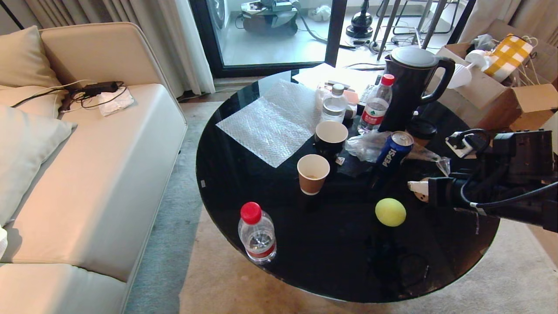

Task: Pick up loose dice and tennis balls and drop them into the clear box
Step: Pick up the ball on the table

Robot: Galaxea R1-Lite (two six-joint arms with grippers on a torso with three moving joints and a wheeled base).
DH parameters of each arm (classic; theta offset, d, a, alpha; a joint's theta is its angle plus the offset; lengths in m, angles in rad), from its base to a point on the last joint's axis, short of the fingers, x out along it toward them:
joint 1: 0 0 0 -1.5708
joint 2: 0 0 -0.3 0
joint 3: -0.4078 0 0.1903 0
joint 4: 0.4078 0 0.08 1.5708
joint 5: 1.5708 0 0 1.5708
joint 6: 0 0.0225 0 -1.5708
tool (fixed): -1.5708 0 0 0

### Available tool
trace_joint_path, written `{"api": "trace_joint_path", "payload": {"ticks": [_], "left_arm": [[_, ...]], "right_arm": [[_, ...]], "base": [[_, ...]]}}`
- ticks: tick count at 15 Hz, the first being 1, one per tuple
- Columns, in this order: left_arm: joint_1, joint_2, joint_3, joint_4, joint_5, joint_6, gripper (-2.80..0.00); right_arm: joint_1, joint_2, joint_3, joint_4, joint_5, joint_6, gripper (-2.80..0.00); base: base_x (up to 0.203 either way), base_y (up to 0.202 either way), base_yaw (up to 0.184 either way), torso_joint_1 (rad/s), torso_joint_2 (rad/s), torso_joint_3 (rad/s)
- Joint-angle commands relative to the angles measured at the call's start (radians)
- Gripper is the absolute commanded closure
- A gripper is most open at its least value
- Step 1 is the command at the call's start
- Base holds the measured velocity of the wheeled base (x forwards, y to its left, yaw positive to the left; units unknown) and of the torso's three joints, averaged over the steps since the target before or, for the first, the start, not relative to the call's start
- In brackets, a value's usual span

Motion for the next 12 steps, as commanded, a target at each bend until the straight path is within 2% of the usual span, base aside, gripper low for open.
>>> {"api": "trace_joint_path", "payload": {"ticks": [1,5,6,7,9,11,12], "left_arm": [[0.0,0.0,0.0,0.0,0.0,0.0,0.0],[0.0,0.0,0.0,0.001,0.0,0.0,0.0],[0.0,0.0,0.0,0.0,0.0,0.0,0.0],[0.0,0.0,0.0,0.0,0.0,0.0,0.0],[0.0,0.0,0.0,0.0,0.0,0.0,0.0],[0.0,0.0,0.0,0.0,0.0,0.0,0.0],[0.0,0.0,0.0,0.001,0.0,0.0,0.0]], "right_arm": [[0.003,0.035,-0.001,-0.003,0.005,-0.001,-2.8],[0.003,0.035,-0.001,-0.003,0.005,-0.001,-2.8],[0.016,0.054,-0.016,-0.002,0.035,-0.003,-2.8],[0.026,0.085,-0.027,0.0,0.106,-0.019,-2.8],[0.033,0.093,-0.025,0.005,0.221,-0.146,-2.8],[0.034,0.102,-0.024,0.025,0.245,-0.178,-2.8],[0.034,0.128,-0.026,0.045,0.254,-0.236,-2.8]], "base": [[0.0,0.0,0.0,0.0,0.0,0.0],[0.0,0.0,0.0,0.0,0.0,0.0],[0.0,0.0,0.0,0.0,0.0,0.0],[0.0,0.0,0.0,0.0,0.0,0.0],[0.0,0.0,0.0,0.0,0.0,0.0],[0.0,0.0,0.0,0.0,0.0,0.0],[0.0,0.0,0.0,0.0,0.0,0.0]]}}
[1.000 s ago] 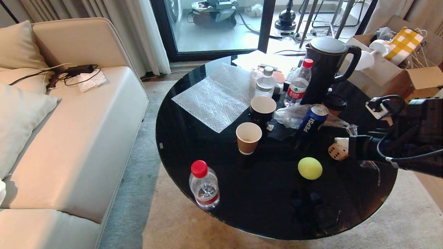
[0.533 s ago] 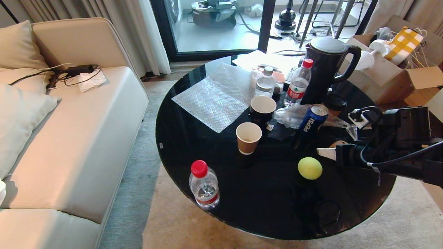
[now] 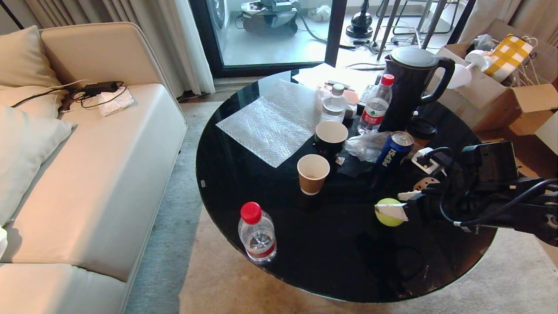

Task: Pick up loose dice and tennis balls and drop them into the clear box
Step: Pick up the ball on the table

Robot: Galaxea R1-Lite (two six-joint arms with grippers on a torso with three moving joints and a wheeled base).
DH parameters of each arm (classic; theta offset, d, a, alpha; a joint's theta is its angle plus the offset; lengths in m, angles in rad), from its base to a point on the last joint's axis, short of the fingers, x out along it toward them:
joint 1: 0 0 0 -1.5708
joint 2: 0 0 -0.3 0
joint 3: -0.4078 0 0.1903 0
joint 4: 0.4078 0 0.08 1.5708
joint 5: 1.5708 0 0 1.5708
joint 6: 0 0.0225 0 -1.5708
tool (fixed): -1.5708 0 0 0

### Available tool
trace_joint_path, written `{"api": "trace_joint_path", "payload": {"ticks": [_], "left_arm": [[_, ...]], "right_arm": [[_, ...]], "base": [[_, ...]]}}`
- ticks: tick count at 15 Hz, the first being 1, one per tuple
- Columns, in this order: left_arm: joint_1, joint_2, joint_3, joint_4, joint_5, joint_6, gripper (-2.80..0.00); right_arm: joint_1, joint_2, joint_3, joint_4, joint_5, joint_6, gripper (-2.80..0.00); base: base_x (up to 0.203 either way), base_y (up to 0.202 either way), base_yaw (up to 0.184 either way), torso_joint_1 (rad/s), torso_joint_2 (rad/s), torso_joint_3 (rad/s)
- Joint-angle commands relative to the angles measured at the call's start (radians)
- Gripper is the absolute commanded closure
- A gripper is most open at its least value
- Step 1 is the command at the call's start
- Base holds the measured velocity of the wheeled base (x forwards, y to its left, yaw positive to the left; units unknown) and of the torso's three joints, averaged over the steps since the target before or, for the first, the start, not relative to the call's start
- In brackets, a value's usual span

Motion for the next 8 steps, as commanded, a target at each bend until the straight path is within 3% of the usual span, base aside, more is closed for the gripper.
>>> {"api": "trace_joint_path", "payload": {"ticks": [1,8], "left_arm": [[0.0,0.0,0.0,0.0,0.0,0.0,0.0],[0.0,0.0,0.0,0.0,0.0,0.0,0.0]], "right_arm": [[-0.001,0.038,-0.006,0.008,0.002,-0.063,-2.8],[-0.043,0.054,-0.015,-0.005,0.005,-0.091,-2.8]], "base": [[0.0,0.0,0.0,0.0,0.0,0.0],[0.0,0.0,0.0,0.0,0.0,0.0]]}}
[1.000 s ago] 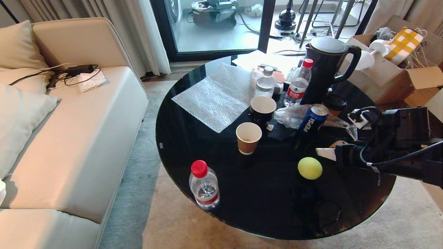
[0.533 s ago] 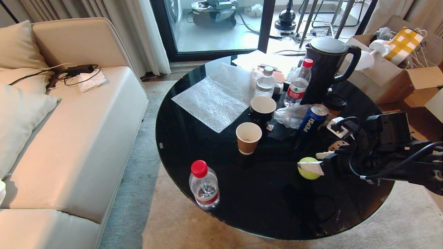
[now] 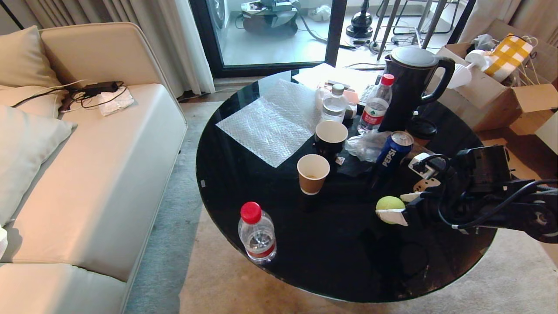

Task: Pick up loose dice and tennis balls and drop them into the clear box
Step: Pick up the ball on the table

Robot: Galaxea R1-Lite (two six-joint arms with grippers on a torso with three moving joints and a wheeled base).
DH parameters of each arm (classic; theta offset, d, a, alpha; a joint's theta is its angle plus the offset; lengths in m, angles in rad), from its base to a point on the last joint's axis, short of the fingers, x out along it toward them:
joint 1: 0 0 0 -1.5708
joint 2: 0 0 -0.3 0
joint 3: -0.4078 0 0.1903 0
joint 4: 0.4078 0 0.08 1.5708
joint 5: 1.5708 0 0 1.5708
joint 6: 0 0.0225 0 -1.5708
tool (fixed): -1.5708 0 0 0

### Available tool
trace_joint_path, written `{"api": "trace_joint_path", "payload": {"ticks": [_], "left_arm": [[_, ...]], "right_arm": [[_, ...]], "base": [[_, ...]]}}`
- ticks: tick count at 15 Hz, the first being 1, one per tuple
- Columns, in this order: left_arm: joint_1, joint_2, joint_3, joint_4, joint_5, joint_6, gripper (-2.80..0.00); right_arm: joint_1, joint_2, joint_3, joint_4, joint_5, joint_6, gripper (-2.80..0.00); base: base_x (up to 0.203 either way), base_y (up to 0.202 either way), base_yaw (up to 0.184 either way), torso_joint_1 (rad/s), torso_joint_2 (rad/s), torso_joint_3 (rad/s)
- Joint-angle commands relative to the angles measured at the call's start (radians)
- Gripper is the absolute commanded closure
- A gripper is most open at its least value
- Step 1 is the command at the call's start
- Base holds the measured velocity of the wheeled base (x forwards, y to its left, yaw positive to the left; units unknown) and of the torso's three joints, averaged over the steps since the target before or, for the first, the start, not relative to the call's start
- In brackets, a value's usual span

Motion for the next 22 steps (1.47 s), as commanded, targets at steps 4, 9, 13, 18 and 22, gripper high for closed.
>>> {"api": "trace_joint_path", "payload": {"ticks": [4,9,13,18,22], "left_arm": [[0.0,0.0,0.0,0.0,0.001,0.0,0.0],[0.0,0.0,0.0,0.0,0.001,0.0,0.0],[0.0,0.0,0.0,0.0,0.001,0.0,0.0],[0.0,0.0,0.0,0.0,0.001,0.0,0.0],[0.0,0.0,0.0,0.0,0.001,0.0,0.0]], "right_arm": [[-0.007,0.037,-0.006,-0.004,0.002,-0.02,-2.8],[-0.01,0.081,-0.04,-0.031,-0.002,-0.031,-2.8],[-0.011,0.129,-0.042,-0.088,-0.039,-0.039,-2.8],[-0.011,0.149,-0.047,-0.101,-0.049,-0.054,-2.8],[-0.011,0.151,-0.046,-0.103,-0.05,-0.063,-2.8]], "base": [[0.0,0.0,0.0,0.0,0.0,0.0],[0.0,0.0,0.0,0.0,0.0,0.0],[0.0,0.0,0.0,0.0,0.0,0.0],[0.0,0.0,0.0,0.0,0.0,0.0],[0.0,0.0,0.0,0.0,0.0,0.0]]}}
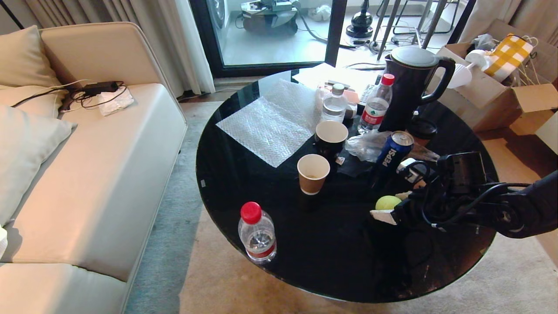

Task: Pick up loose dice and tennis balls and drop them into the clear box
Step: Pick up the ball on the table

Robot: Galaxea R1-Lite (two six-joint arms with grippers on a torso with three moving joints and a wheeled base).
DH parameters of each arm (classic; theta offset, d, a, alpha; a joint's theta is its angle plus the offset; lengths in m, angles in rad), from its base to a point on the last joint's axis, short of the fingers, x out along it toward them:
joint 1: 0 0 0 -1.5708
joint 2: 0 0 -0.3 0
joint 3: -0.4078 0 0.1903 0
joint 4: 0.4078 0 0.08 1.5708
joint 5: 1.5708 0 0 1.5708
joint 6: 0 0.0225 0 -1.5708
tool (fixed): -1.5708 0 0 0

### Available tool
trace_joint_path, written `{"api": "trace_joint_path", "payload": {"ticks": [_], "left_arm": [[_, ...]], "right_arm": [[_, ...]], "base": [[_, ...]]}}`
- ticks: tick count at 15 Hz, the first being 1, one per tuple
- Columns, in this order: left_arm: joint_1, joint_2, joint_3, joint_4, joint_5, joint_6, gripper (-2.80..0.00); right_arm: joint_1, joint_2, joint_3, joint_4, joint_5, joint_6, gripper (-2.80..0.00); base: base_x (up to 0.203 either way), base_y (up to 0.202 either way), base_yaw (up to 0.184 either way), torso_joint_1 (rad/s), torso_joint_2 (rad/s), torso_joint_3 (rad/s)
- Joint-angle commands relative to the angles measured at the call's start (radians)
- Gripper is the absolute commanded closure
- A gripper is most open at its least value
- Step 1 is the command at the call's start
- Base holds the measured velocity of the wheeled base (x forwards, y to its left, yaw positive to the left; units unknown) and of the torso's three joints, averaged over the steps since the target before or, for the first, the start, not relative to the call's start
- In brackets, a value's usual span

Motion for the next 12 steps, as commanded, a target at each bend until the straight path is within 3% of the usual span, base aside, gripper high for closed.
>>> {"api": "trace_joint_path", "payload": {"ticks": [1,2,3,12], "left_arm": [[0.0,0.0,0.0,0.0,0.0,0.0,0.0],[0.0,0.0,0.0,0.0,0.0,0.0,0.0],[0.0,0.0,0.0,0.0,0.0,0.0,0.0],[0.0,0.0,0.0,0.0,0.0,0.0,0.0]], "right_arm": [[0.0,0.007,0.002,-0.006,0.003,-0.006,-2.8],[0.001,0.012,0.0,-0.012,0.0,-0.006,-2.25],[0.001,0.022,-0.006,-0.018,-0.003,-0.007,0.0],[-0.001,-0.067,0.007,-0.009,-0.028,-0.003,0.0]], "base": [[0.0,0.0,0.0,0.0,0.0,0.0],[0.0,0.0,0.0,0.0,0.0,0.0],[0.0,0.0,0.0,0.0,0.0,0.0],[0.0,0.0,0.0,0.0,0.0,0.0]]}}
